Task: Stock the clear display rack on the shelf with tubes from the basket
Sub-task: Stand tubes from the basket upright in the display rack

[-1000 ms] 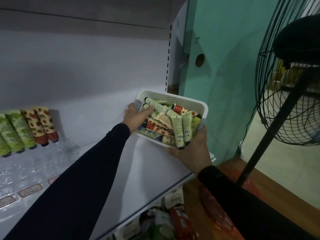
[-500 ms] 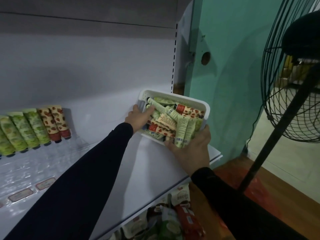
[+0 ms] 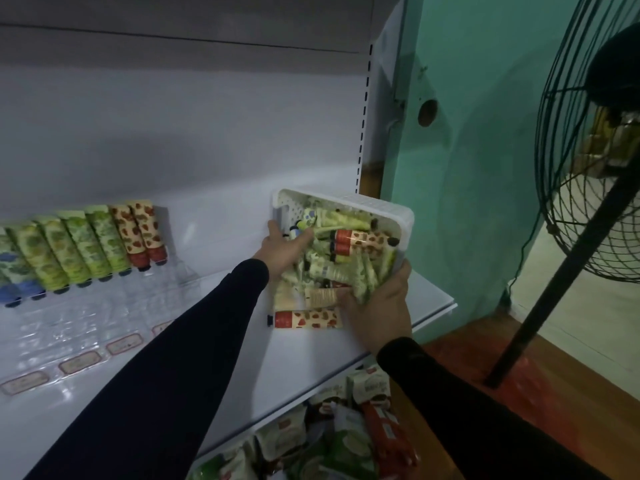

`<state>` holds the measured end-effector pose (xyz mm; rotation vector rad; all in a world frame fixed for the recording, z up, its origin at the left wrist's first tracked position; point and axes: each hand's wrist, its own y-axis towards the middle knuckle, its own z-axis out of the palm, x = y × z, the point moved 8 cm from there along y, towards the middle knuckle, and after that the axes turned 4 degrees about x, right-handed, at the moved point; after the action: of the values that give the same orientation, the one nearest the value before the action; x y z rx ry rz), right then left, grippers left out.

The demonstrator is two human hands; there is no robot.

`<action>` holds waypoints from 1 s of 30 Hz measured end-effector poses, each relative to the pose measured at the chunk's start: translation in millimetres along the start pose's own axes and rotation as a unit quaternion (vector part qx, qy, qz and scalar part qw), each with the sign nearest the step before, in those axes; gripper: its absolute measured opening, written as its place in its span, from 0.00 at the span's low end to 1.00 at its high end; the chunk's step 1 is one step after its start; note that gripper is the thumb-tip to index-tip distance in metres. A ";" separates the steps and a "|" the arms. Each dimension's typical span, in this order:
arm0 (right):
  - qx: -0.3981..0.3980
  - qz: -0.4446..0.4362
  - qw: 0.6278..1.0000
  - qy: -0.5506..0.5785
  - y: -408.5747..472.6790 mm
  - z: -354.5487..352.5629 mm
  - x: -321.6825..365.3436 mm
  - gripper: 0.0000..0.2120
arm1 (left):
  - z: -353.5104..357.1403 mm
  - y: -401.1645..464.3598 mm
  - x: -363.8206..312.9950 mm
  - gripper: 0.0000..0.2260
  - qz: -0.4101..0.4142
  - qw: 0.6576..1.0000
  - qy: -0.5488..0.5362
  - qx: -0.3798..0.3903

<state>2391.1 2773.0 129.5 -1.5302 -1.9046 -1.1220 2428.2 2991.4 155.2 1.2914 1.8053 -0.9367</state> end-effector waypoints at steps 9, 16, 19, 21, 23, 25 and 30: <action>0.034 0.023 0.998 0.045 -4.1 4.1 0.0 0.61 | 1.3 -25.4 -2.6 0.39 0.058 0.996 0.074 0.002; 0.043 0.034 0.998 0.036 -12.5 -11.3 1.4 0.59 | -2.9 -54.5 8.8 0.32 0.046 0.967 0.247 -0.032; 0.038 0.029 0.999 0.007 -17.8 -17.6 4.6 0.55 | 6.5 -70.8 -5.1 0.31 0.090 0.945 0.312 -0.046; 0.028 0.018 0.999 -0.005 -22.6 -21.3 5.5 0.51 | 11.6 -78.2 -10.5 0.31 0.115 0.939 0.321 -0.048; 0.014 0.008 1.000 -0.007 -29.0 -26.1 5.8 0.45 | 16.4 -87.4 -13.6 0.31 0.133 0.935 0.326 -0.044; 0.001 -0.004 1.000 -0.009 -35.8 -31.0 6.0 0.39 | 19.6 -96.8 -15.8 0.29 0.155 0.932 0.325 -0.042; 0.008 -0.044 0.999 -0.025 -47.3 -35.2 7.7 0.28 | 25.8 -109.2 -11.0 0.18 0.182 0.923 0.336 -0.035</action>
<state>2339.1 2746.4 140.6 -1.4927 -2.0274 -1.1127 2329.5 2938.6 168.6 1.9749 1.9461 -0.2181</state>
